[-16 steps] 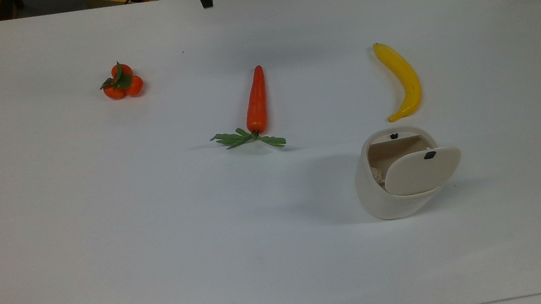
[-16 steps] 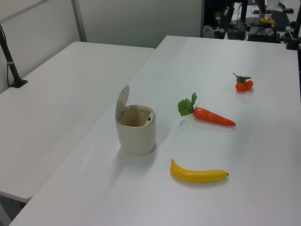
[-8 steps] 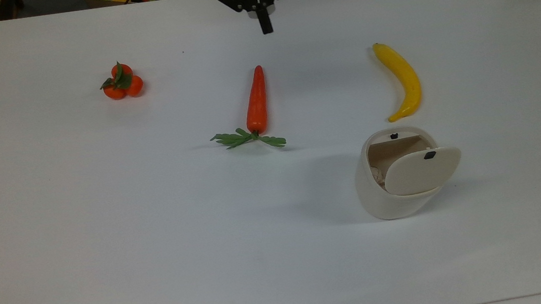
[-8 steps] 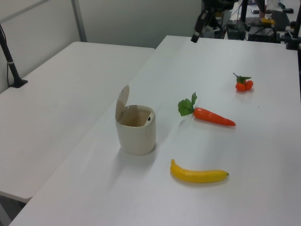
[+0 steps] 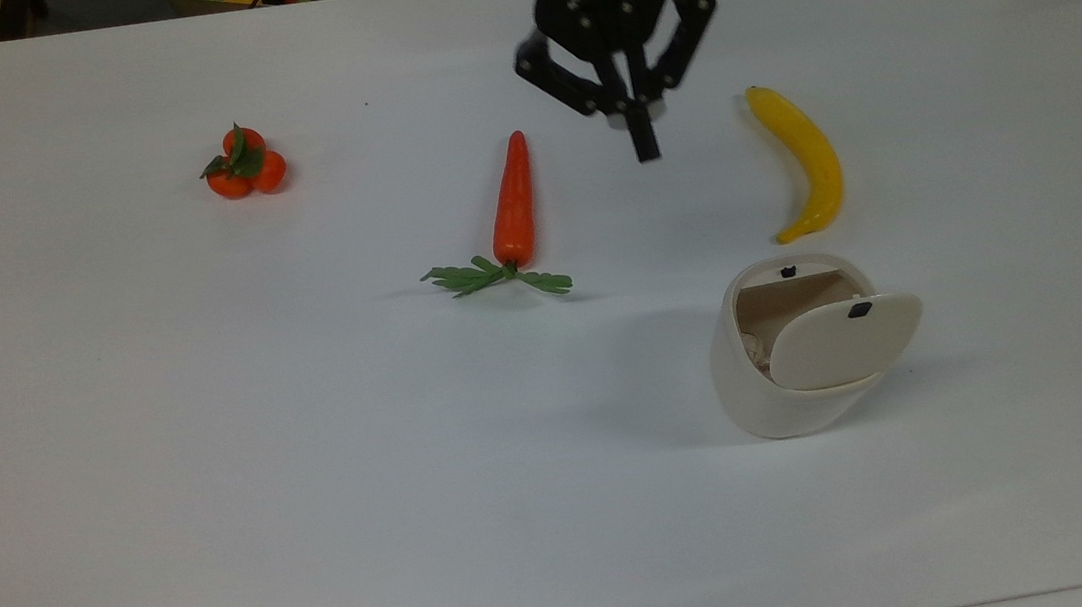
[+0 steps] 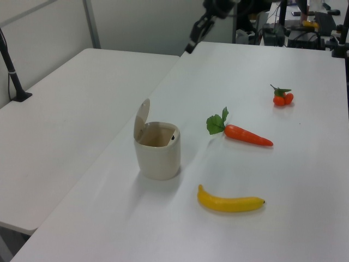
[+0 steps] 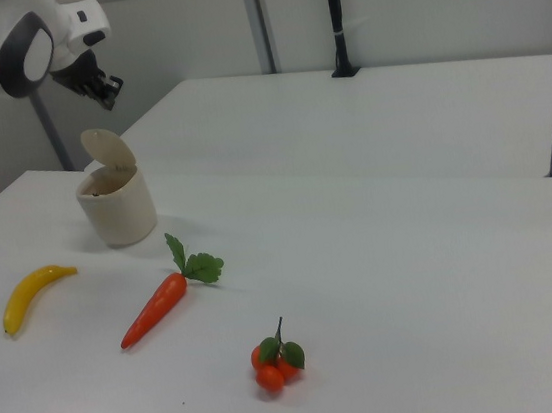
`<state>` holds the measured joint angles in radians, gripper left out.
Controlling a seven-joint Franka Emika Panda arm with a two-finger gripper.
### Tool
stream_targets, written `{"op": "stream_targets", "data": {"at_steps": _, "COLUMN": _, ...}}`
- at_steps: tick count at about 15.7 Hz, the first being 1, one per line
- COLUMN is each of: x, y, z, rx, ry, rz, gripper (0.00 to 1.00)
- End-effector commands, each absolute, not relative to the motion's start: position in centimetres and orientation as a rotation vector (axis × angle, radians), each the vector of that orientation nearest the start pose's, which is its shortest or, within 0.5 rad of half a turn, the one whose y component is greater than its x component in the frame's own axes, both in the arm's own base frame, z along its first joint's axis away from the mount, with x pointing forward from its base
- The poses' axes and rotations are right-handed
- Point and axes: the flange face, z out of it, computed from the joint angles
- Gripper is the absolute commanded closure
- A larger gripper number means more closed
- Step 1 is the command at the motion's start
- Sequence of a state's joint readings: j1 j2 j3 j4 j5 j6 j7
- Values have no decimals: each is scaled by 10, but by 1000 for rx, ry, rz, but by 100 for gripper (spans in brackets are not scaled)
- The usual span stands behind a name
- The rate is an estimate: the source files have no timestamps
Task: Close garbage bin
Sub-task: 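Move the gripper over the open lid of the cream bin, then push the raised lid down with the gripper fingertips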
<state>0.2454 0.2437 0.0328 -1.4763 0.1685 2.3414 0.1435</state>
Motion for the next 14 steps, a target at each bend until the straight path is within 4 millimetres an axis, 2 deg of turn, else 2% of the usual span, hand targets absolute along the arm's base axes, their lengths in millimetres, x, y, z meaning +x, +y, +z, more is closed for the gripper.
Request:
{"op": "stream_targets", "data": {"at_steps": 1, "x": 676, "y": 211, "z": 590, "rx": -2686, "ry": -44, "rz": -925, "gripper": 100}}
{"op": "stream_targets", "data": {"at_steps": 8, "x": 700, "y": 273, "z": 536, "rx": -2580, "ry": -46, "rz": -1083, "gripper": 100}}
{"op": "stream_targets", "data": {"at_steps": 14, "x": 711, "y": 295, "z": 505, "rx": -2536, "ry": -89, "rz": -1171, "gripper": 100}}
